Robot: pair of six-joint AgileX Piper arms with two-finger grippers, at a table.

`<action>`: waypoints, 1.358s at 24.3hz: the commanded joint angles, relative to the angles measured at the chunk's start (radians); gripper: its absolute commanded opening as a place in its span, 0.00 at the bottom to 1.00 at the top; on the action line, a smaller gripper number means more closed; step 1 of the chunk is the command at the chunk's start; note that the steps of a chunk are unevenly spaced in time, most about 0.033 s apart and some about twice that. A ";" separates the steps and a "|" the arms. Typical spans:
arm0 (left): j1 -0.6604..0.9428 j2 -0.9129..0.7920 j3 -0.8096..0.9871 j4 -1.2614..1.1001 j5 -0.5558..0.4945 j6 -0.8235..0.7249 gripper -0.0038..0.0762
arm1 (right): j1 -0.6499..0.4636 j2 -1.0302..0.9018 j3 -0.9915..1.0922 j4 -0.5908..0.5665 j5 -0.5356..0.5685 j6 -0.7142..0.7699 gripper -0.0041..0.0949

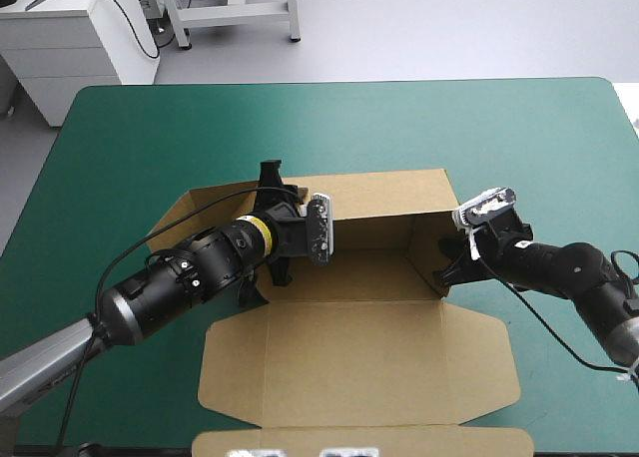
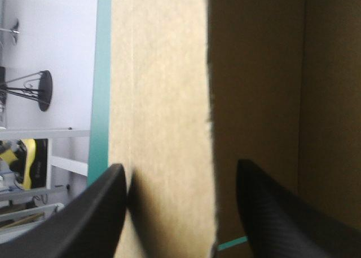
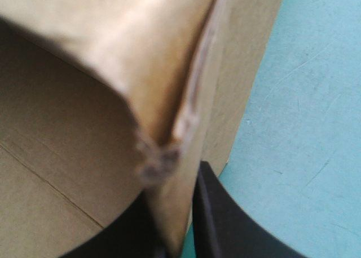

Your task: Fold the box

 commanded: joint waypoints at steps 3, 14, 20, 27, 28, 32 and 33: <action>-0.036 -0.104 -0.013 -0.039 0.027 -0.016 0.72 | 0.006 -0.014 -0.018 0.020 0.108 0.011 0.04; -0.250 -0.203 -0.013 -0.025 0.127 -0.016 0.72 | 0.006 -0.014 -0.020 0.017 0.098 0.011 0.04; -0.343 -0.216 -0.123 -0.085 0.258 -0.061 0.15 | 0.006 -0.014 -0.020 0.015 0.098 0.011 0.04; -0.336 -0.177 -0.477 -0.090 0.579 -0.061 0.07 | 0.006 -0.014 -0.020 0.010 0.100 0.011 0.04; -0.314 -0.163 -0.520 -0.109 0.640 -0.061 0.07 | 0.006 -0.014 -0.020 0.006 0.100 0.011 0.04; -0.157 -0.150 -0.601 -0.200 0.669 -0.069 0.07 | 0.006 -0.014 -0.020 -0.003 0.100 0.011 0.04; -0.119 -0.150 -0.603 -0.219 0.650 -0.074 0.07 | 0.006 -0.014 -0.020 -0.003 0.100 0.011 0.04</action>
